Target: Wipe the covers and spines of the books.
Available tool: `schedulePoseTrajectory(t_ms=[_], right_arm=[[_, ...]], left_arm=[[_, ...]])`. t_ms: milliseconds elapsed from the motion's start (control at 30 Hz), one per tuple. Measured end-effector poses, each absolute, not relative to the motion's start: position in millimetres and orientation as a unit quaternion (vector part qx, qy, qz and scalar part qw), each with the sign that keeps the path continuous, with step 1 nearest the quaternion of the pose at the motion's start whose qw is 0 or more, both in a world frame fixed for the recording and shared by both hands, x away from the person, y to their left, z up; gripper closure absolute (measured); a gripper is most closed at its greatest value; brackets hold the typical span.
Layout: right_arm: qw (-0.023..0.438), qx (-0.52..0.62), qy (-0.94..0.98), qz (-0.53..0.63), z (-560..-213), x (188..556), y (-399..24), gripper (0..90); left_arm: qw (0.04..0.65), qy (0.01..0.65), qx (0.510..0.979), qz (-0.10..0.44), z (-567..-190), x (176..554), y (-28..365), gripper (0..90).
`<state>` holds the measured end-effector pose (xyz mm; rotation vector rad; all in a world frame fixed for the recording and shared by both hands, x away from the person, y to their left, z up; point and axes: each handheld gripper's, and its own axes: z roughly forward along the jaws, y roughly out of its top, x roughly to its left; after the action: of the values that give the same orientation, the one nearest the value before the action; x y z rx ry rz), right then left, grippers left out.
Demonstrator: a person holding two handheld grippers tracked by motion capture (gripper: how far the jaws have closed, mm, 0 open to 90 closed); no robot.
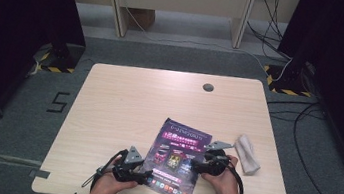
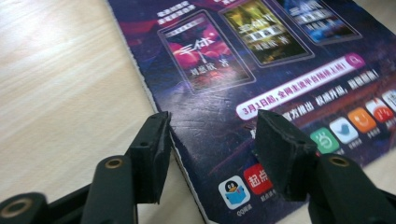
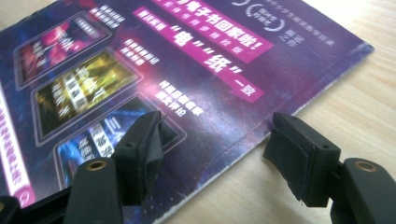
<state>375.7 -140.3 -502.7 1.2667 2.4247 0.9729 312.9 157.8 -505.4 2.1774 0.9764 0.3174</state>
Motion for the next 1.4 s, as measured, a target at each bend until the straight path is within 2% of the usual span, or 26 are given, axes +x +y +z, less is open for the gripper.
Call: schedulePoseTrajectory(t_ms=[333, 400, 667, 967, 1100, 1300, 1400], right_arm=[[0.126, 0.445, 0.824, 0.327, -501.4, 384.6, -147.7, 37.8], [0.140, 0.438, 0.827, 0.322, -500.8, 385.4, -147.6, 38.7], [0.139, 0.441, 0.826, 0.324, -500.8, 385.1, -148.1, 39.2], [0.165, 0.451, 0.801, 0.357, -476.1, 385.1, -173.5, 32.9], [0.183, 0.450, 0.798, 0.357, -464.0, 385.0, -190.4, 31.8], [0.227, 0.461, 0.793, 0.327, -455.8, 386.5, -216.9, 37.9], [0.236, 0.471, 0.792, 0.309, -454.8, 387.8, -229.9, 41.5]], left_arm=[[0.362, 0.359, 0.853, 0.112, -506.0, 296.4, 140.0, 37.8], [0.361, 0.358, 0.854, 0.113, -505.9, 294.0, 136.5, 37.5], [0.364, 0.356, 0.853, 0.114, -506.2, 293.3, 136.6, 37.1], [0.371, 0.369, 0.844, 0.118, -506.7, 295.8, 143.6, 27.3], [0.376, 0.371, 0.840, 0.120, -504.9, 295.1, 146.4, 25.9], [0.380, 0.372, 0.838, 0.120, -502.9, 292.5, 155.5, 24.9], [0.372, 0.375, 0.840, 0.124, -504.5, 291.4, 159.8, 21.1]])
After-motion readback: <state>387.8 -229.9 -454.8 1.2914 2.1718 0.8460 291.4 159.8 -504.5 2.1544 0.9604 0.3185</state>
